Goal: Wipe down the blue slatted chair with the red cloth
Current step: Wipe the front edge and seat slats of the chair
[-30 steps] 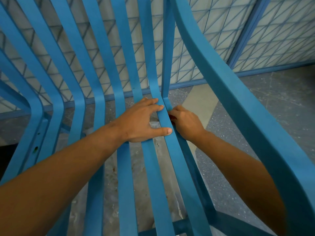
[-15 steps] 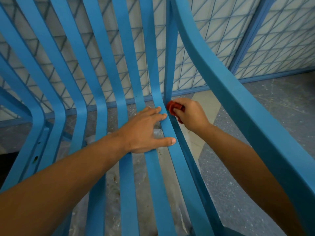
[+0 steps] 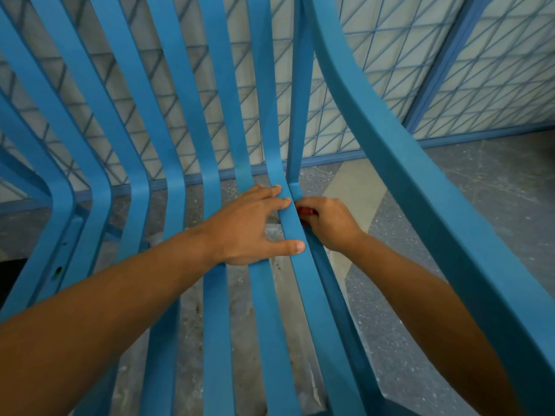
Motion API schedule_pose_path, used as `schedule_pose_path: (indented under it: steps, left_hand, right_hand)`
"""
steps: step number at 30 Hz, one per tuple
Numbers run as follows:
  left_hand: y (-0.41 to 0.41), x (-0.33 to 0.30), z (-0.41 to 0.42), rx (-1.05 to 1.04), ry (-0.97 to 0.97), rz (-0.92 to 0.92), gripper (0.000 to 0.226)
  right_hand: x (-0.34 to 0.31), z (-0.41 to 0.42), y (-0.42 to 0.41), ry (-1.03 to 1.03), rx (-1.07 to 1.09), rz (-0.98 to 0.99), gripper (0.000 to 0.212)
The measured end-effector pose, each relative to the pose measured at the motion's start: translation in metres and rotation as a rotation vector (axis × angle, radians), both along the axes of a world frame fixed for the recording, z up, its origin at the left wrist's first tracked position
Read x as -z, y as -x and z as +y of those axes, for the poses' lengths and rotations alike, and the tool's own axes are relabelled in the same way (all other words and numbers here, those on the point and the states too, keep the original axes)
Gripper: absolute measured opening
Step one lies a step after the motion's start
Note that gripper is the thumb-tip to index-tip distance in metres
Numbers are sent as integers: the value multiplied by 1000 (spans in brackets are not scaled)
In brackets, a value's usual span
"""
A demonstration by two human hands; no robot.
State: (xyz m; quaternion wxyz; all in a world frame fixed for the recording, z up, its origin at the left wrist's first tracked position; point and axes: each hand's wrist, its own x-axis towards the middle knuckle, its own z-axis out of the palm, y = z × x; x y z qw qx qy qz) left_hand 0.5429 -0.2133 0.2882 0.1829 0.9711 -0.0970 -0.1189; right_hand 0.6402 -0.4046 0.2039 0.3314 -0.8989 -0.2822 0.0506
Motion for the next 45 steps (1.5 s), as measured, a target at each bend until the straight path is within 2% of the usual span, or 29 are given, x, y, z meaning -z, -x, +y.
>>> schedule_pose_path:
  steps: [5, 10, 18, 22, 26, 32, 36, 39, 45]
  left_hand:
    - [0, 0, 1, -5, -8, 31, 105]
    - [-1, 4, 2, -8, -2, 21, 106]
    - [-2, 5, 2, -9, -8, 26, 106]
    - [-2, 5, 2, -12, -9, 26, 104]
    - [-2, 7, 2, -19, 0, 18, 106]
    - [-1, 3, 1, -19, -2, 32, 106]
    - [-2, 5, 2, -18, -1, 34, 106]
    - [-2, 6, 2, -23, 4, 26, 106]
    - [-1, 5, 2, -12, 8, 11, 105]
  right_hand:
    - [-8, -32, 63, -85, -21, -4, 25]
    - [-11, -54, 108, -105, -10, -37, 34]
    - [-5, -18, 37, -81, -9, 5, 35]
    - [-16, 5, 4, -88, 38, 101, 32]
    - [-25, 2, 19, -210, 50, 161, 27]
    - [-19, -20, 69, -321, 67, 112, 15]
    - [-8, -33, 93, -296, 102, 43, 10]
    - [-5, -24, 78, -230, 76, 7, 10]
    - [-18, 4, 31, -202, 89, 117, 20]
